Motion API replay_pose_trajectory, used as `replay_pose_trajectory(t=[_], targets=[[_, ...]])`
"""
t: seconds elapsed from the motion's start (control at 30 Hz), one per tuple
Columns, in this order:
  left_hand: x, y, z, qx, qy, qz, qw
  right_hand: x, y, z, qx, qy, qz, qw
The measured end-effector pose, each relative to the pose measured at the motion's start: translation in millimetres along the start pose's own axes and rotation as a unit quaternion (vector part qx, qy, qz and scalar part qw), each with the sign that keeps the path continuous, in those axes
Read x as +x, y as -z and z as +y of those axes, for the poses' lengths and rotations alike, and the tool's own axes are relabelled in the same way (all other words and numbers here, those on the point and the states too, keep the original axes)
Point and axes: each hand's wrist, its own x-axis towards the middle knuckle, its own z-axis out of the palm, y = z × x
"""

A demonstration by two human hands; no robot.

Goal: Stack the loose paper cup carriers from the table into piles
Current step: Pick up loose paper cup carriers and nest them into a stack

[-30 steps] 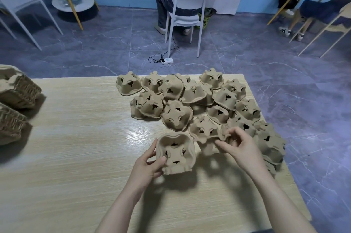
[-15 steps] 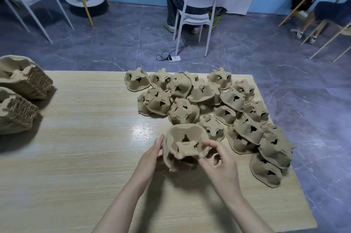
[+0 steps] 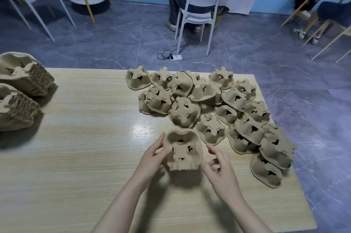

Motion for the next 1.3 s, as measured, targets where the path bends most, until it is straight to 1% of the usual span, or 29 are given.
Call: replay_pose_trajectory(t=[0.1,0.17,0.23,0.3,0.43,0.57,0.67,0.8,0.87,0.97,1.07,1.2,1.3], targets=[[9,-2,2,-0.005,-0.021,0.007,1.000,2,-4,-1,0.077,-0.091,-0.099,0.988],[17,-2,3,-0.006,-0.029,0.000,1.000,2,-8,-4,0.128,-0.110,-0.141,0.976],[22,-2,4,-0.006,-0.039,-0.007,0.999,4,-11,-5,0.147,-0.116,-0.135,0.973],[20,-1,4,-0.023,-0.045,-0.002,0.999,11,-12,-4,0.139,-0.121,-0.124,0.975],[3,5,-8,-0.055,-0.052,0.044,0.996,29,-15,-3,0.153,-0.131,-0.105,0.974],[-17,-2,-35,-0.005,-0.077,0.119,0.990,44,-19,-10,0.192,-0.108,-0.093,0.971],[-31,-11,-48,0.017,-0.094,0.140,0.985,47,-21,-13,0.203,-0.074,-0.111,0.970],[-33,-10,-44,0.037,-0.112,0.150,0.982,40,-23,-12,0.192,-0.024,-0.124,0.973],[-26,-6,-38,0.032,-0.122,0.133,0.983,36,-23,-10,0.204,-0.012,-0.123,0.971],[-17,-1,-30,0.018,-0.138,0.093,0.986,30,-26,-4,0.218,-0.023,-0.134,0.966],[-14,4,-29,-0.011,-0.146,0.085,0.986,29,-28,-1,0.224,-0.031,-0.156,0.962],[-17,18,-37,-0.044,-0.158,0.096,0.982,29,-32,-7,0.216,-0.035,-0.201,0.955],[-24,36,-40,-0.058,-0.166,0.113,0.978,27,-46,-20,0.215,-0.028,-0.218,0.952]])
